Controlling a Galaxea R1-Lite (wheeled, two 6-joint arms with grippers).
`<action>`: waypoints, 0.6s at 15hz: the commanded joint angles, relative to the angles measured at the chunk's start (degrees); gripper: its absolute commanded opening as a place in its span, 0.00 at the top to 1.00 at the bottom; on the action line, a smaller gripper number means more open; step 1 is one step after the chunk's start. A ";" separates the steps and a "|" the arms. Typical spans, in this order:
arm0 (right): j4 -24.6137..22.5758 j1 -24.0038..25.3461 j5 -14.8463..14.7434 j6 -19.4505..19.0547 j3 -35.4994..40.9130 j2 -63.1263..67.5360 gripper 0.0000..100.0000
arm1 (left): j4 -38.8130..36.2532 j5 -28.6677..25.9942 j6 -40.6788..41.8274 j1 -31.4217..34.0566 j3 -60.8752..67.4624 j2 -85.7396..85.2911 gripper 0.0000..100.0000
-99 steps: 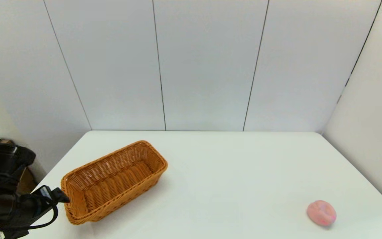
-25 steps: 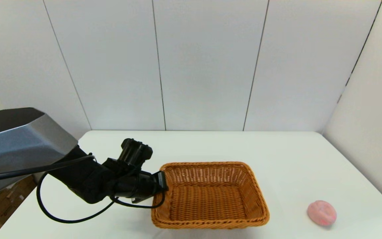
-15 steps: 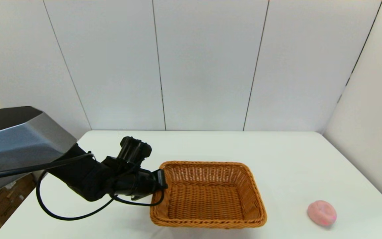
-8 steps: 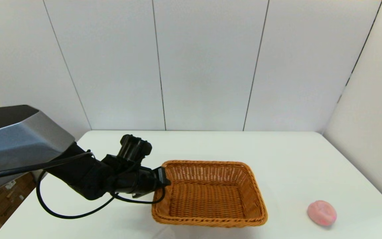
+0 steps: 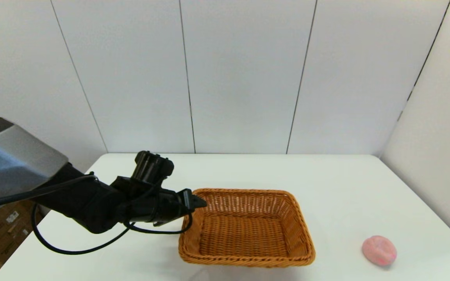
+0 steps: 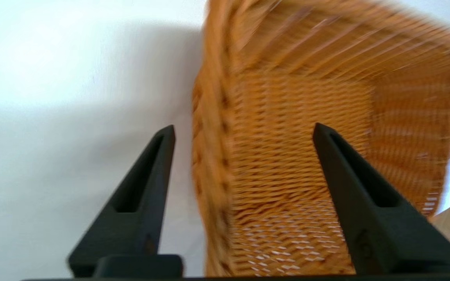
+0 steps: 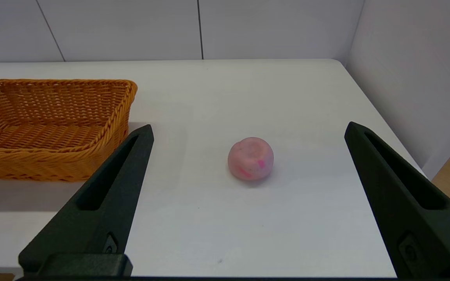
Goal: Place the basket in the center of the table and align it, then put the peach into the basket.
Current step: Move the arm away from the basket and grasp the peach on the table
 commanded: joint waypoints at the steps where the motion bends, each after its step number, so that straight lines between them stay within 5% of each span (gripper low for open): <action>1: 0.02 0.02 -0.03 0.02 0.00 0.07 0.00 | 3.30 0.95 3.95 1.42 0.06 -19.88 0.00; 4: 0.02 0.02 -0.03 -0.07 0.00 0.07 0.00 | 11.92 4.20 13.88 1.42 0.32 -40.71 0.00; 9: 0.02 0.02 -0.03 -0.07 0.00 0.07 0.00 | 22.99 11.23 15.99 3.35 0.50 -66.99 0.00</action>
